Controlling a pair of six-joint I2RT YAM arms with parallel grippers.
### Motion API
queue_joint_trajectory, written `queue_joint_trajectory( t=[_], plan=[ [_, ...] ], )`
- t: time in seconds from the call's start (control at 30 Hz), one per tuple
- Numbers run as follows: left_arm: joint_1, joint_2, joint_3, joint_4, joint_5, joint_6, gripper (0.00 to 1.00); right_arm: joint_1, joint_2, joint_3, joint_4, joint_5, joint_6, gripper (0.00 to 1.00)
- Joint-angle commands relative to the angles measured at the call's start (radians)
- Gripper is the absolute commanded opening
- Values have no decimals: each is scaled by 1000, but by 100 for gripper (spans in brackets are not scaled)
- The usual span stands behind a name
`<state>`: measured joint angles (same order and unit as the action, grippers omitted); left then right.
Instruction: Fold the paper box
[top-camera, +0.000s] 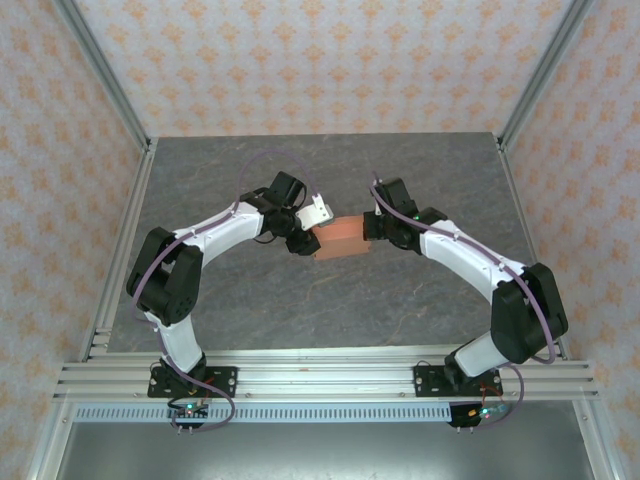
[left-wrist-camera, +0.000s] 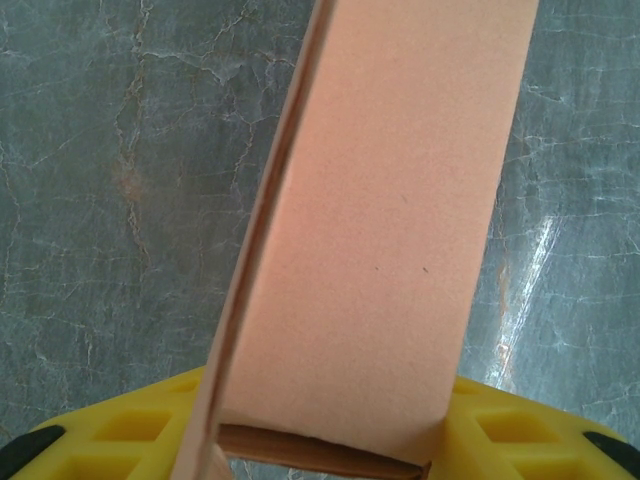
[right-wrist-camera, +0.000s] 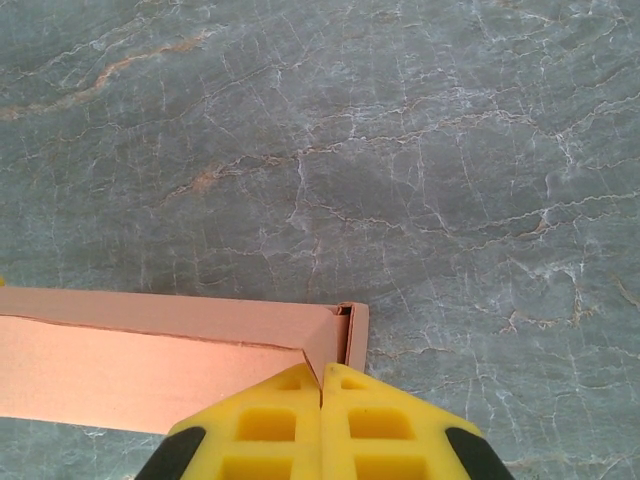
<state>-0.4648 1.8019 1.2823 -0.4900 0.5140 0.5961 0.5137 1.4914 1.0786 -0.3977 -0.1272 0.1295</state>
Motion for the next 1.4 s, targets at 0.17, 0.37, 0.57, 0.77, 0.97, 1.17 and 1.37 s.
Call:
queue_joint_trajectory(
  t=[0.17, 0.37, 0.57, 0.77, 0.97, 1.17, 1.37],
  plan=[
    [1, 31, 14, -41, -97, -17, 47, 5, 25, 59, -92, -17, 13, 0],
    [1, 33, 16, -44, -97, -18, 47, 5, 55, 31, -93, 38, -13, 0],
    [-1, 33, 15, -44, -102, -19, 47, 5, 65, 14, -83, 54, -25, 0],
    [-1, 34, 15, -50, -109, -21, 48, 5, 50, -31, -42, 49, -8, 0],
    [-1, 31, 14, -46, -104, -22, 48, 5, 19, -52, -8, 37, 15, 0],
    [-1, 3, 1, -29, -94, -26, 53, 5, 3, -34, -26, 47, 10, 0],
    [2, -17, -11, -13, -94, -45, 63, 5, -2, -25, -35, 51, 11, 0]
  ],
)
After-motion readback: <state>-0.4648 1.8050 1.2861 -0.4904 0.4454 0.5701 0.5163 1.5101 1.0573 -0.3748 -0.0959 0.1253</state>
